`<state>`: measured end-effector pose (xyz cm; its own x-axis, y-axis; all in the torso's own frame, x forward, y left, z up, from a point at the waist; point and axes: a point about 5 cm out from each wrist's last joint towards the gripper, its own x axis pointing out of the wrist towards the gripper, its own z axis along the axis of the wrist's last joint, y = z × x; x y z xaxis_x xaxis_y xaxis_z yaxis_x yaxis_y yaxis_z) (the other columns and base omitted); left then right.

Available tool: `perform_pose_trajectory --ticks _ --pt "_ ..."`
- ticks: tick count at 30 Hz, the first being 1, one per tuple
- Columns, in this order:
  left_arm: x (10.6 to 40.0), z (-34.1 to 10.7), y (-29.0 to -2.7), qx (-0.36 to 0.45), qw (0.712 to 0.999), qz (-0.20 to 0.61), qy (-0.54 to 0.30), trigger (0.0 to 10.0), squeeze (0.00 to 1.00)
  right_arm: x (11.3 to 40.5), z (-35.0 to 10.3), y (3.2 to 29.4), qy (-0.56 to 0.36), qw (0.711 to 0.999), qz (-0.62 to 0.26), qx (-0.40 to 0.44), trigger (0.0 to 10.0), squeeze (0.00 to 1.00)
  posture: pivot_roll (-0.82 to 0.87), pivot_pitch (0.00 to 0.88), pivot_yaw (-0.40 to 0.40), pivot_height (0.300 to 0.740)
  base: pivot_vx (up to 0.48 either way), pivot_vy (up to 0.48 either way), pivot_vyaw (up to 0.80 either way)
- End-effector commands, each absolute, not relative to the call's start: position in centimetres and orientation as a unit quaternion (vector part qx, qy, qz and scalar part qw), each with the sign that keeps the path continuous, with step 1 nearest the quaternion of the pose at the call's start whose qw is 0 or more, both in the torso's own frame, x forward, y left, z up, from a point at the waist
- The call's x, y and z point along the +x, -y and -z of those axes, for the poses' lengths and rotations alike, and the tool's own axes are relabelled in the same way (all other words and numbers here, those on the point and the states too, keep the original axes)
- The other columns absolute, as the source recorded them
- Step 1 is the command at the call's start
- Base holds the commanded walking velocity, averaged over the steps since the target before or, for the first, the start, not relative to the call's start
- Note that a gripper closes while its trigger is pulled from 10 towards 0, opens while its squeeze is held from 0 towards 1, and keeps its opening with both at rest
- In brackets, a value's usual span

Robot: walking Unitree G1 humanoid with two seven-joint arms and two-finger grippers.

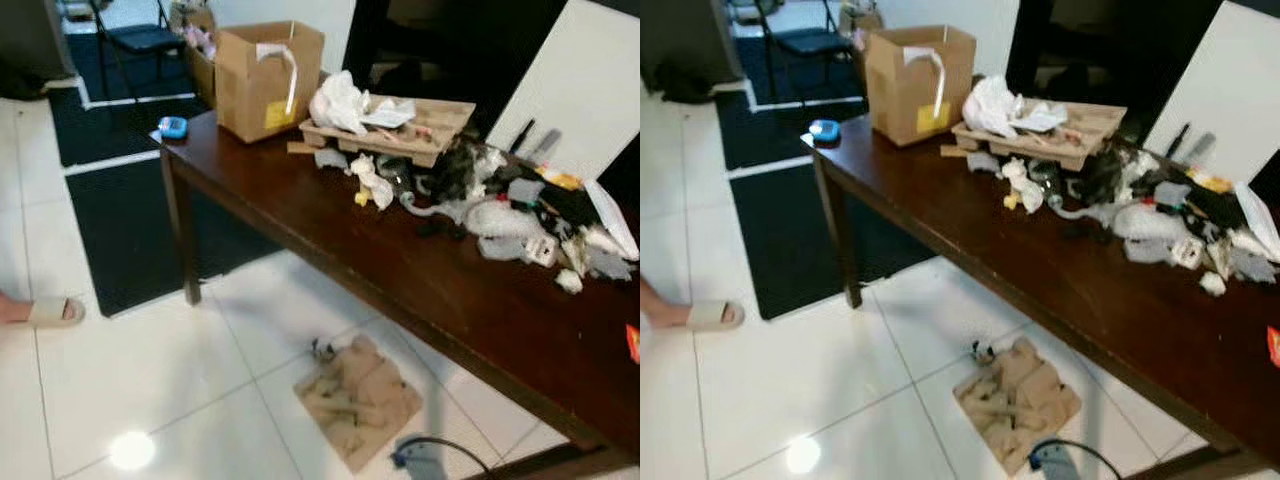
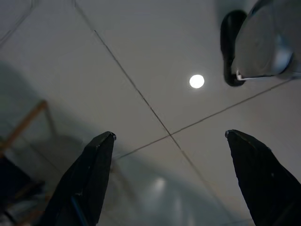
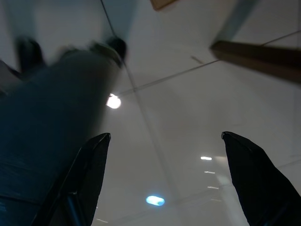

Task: Picking trash to rubbish bin

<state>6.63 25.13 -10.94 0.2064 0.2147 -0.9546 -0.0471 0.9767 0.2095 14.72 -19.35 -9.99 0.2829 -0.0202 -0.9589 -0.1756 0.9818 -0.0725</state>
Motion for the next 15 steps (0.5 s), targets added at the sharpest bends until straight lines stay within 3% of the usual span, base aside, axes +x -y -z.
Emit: perform_pose_trajectory --ticks 1,15 --pt "6.5 11.1 -24.7 0.063 0.772 -0.078 -0.628 10.0 0.0 13.5 10.3 19.9 -0.612 0.788 -0.026 -0.059 10.0 0.0 0.23 0.082 -0.05 0.74 0.0 0.0 -0.79" --pt "6.6 11.1 -24.6 0.06 0.775 -0.077 -0.625 10.0 0.0 14.6 9.9 20.4 -0.596 0.8 0.052 0.036 10.0 0.0 0.23 0.084 -0.049 0.74 0.0 0.0 -0.79"
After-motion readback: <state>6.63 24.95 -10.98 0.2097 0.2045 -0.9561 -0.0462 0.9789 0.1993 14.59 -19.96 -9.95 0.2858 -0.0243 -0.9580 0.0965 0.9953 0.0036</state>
